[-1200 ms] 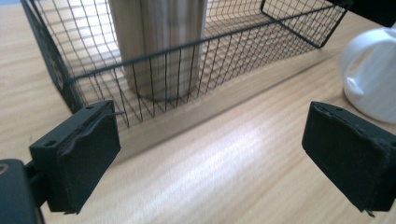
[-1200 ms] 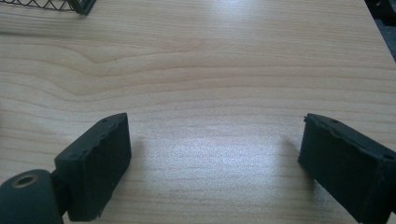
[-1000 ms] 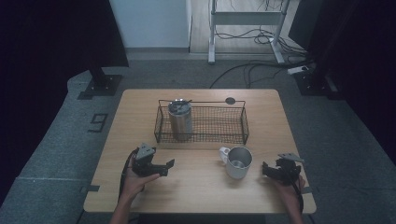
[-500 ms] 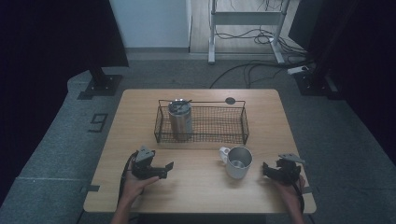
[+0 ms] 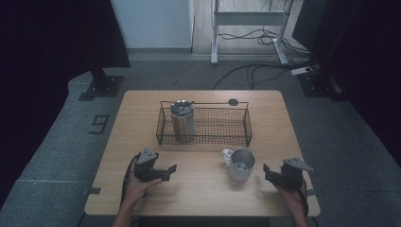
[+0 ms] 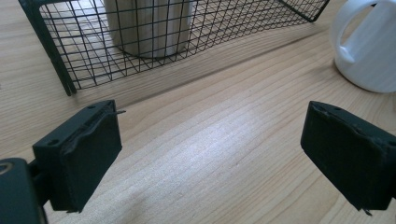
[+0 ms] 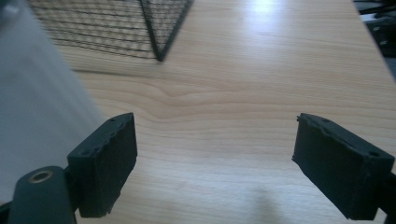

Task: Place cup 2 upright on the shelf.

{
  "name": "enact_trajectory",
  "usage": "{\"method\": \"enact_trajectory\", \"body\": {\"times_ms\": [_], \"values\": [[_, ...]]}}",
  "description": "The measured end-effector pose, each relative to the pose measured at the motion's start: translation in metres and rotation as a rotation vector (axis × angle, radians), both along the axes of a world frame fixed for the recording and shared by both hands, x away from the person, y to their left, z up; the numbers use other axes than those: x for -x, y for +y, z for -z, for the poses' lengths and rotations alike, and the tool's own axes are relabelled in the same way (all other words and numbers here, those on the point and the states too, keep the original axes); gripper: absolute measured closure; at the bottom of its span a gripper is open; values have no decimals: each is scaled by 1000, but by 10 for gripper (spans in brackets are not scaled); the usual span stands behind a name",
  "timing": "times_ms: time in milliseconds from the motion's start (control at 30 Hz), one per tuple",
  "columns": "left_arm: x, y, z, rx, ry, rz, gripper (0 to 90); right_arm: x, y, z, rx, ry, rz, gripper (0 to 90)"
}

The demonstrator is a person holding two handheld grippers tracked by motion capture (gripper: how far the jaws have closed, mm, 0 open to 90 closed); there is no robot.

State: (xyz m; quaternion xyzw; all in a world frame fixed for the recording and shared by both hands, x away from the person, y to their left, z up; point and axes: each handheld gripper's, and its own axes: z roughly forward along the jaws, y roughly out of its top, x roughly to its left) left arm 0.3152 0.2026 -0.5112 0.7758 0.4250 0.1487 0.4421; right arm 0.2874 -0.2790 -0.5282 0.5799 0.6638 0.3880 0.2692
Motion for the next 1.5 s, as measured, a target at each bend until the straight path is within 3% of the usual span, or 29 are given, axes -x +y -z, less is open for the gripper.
{"method": "enact_trajectory", "body": {"times_ms": [167, 433, 867, 1233, 1500], "values": [[0, 0, -1, -6, -1, 1, 52, 4, -1, -4, -32, -3, -26, 132], [-2, 7, -2, 16, 5, -15, 57, 14, 4, -18, -75, -57, -90, 134], [-2, 10, -3, 19, 10, -20, 59, 28, 28, -40, -83, -128, -171, 139], [-3, 9, 0, 5, 35, -14, 62, 29, 43, -45, -124, -127, -251, 133], [-4, 9, 0, -3, 44, -19, 65, 25, 54, -45, -110, -116, -280, 115]]}}
